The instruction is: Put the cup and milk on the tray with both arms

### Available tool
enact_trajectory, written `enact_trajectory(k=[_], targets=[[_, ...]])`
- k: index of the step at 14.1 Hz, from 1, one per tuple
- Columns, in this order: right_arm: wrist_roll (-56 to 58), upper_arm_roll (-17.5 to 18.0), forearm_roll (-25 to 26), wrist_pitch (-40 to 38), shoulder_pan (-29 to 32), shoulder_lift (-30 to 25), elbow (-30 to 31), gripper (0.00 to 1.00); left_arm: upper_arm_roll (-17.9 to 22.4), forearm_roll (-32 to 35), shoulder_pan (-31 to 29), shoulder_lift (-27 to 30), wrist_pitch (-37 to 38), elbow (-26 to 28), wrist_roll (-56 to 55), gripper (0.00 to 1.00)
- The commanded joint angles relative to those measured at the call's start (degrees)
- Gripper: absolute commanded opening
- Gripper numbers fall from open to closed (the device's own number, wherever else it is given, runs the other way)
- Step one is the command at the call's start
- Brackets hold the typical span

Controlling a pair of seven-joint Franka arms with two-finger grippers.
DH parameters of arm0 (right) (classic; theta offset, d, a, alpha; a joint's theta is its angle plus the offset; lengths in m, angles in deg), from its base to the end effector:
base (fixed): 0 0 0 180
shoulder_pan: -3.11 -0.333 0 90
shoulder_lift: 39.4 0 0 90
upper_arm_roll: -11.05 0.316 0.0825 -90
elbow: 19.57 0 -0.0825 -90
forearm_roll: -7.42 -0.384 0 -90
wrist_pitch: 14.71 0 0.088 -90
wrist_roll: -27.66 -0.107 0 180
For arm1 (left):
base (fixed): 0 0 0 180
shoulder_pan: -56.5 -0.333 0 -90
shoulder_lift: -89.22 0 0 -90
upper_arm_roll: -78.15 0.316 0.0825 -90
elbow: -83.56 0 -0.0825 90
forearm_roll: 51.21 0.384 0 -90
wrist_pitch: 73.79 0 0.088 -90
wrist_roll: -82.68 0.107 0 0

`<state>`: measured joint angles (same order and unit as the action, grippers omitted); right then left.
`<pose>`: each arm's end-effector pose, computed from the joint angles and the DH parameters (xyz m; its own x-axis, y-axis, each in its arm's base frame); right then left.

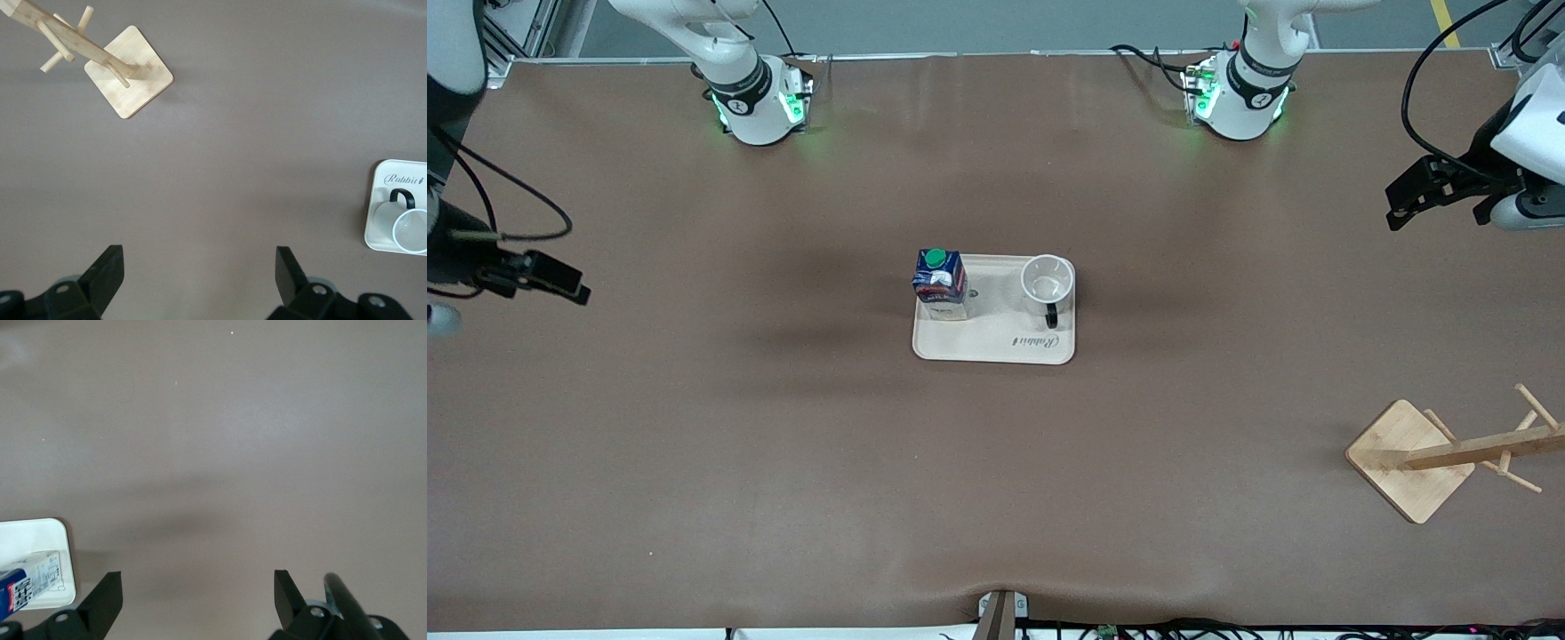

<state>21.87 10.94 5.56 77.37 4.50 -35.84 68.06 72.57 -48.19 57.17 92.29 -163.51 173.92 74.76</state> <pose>0.5771 -0.0117 0.6122 0.9917 -0.1280 0.0122 -0.1275 -0.9913 -0.0337 0.5349 -0.0545 0.6504 0.9983 0.0292 0.0497 0.0318 -0.9982 -0.0515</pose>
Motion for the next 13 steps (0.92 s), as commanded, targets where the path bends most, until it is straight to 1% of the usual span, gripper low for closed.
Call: enact_trajectory(k=[1,4,8,10,13], targets=[[0.3,1.1,0.7,1.7,1.7,-6.6,6.7,1.00,0.2,-0.6,0.1,1.0,0.4,0.4,1.0,1.00],[0.6,1.3,0.9,1.8,1.5,-6.5,6.2,1.00,0.2,-0.7,0.1,1.1,0.3,0.4,0.8,1.00],[1.1,1.3,0.8,-0.4,1.3,-6.3,3.8,1.00,0.1,-0.7,0.4,1.4,0.9,0.4,0.9,1.00],[1.1,1.3,0.8,-1.1,1.6,-6.3,3.8,1.00,0.1,-0.7,0.3,1.4,0.9,0.3,1.1,1.00],[3.5,1.1,0.8,-1.0,1.8,-6.2,3.8,1.00,0.2,-0.7,0.4,0.9,0.9,-1.2,0.9,1.00]])
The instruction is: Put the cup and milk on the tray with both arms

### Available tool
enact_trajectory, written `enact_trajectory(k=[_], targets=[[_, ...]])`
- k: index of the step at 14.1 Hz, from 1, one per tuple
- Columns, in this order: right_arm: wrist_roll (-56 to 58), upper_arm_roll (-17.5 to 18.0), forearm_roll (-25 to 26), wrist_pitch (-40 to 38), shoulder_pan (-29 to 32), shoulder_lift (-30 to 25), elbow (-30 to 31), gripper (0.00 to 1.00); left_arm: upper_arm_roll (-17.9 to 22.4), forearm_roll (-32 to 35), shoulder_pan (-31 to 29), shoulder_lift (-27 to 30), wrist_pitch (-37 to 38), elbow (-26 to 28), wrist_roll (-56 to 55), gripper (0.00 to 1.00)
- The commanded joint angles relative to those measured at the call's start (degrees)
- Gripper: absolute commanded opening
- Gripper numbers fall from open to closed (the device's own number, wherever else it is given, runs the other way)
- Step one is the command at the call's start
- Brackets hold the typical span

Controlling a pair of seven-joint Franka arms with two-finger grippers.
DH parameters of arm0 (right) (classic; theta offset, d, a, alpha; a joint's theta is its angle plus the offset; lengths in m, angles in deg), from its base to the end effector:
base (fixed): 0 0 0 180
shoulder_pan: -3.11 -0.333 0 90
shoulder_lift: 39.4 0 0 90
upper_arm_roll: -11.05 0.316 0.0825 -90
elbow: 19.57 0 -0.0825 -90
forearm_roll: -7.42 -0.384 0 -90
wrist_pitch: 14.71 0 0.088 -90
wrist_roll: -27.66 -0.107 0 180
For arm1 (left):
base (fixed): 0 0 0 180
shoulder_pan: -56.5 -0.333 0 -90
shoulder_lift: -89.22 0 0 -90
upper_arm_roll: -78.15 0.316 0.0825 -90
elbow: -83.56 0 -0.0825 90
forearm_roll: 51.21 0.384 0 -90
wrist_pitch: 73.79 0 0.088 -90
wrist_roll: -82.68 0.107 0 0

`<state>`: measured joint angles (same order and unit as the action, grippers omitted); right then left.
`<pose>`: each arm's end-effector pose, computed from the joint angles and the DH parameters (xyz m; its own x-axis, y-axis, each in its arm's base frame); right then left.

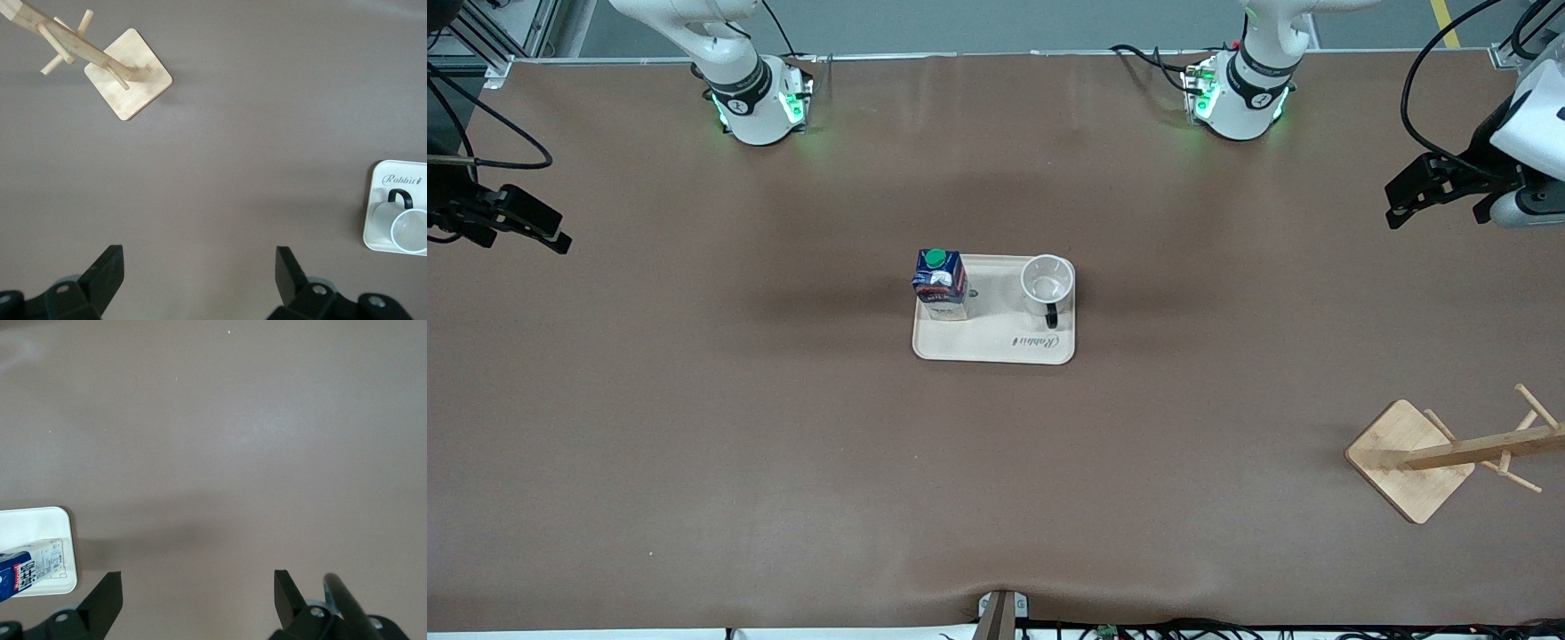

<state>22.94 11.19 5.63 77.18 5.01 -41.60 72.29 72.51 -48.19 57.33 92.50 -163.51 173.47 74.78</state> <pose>0.5458 -0.0135 0.6333 0.9928 -0.1138 0.0362 -0.1126 -0.9931 -0.0342 0.5335 -0.0565 0.6561 0.9978 0.0250 0.0611 0.0281 -0.9983 -0.0503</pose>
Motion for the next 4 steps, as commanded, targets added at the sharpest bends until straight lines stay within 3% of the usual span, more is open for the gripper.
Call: enact_trajectory(k=[1,4], targets=[[4.6,0.8,0.7,-0.8,1.4,-0.4,-0.5,1.00,0.3,-0.6,0.2,0.6,0.9,-0.9,0.7,1.00],[6.0,1.0,0.6,-0.9,1.4,-0.4,-1.3,1.00,0.3,-0.7,0.2,0.1,1.2,-1.3,0.8,1.00]])
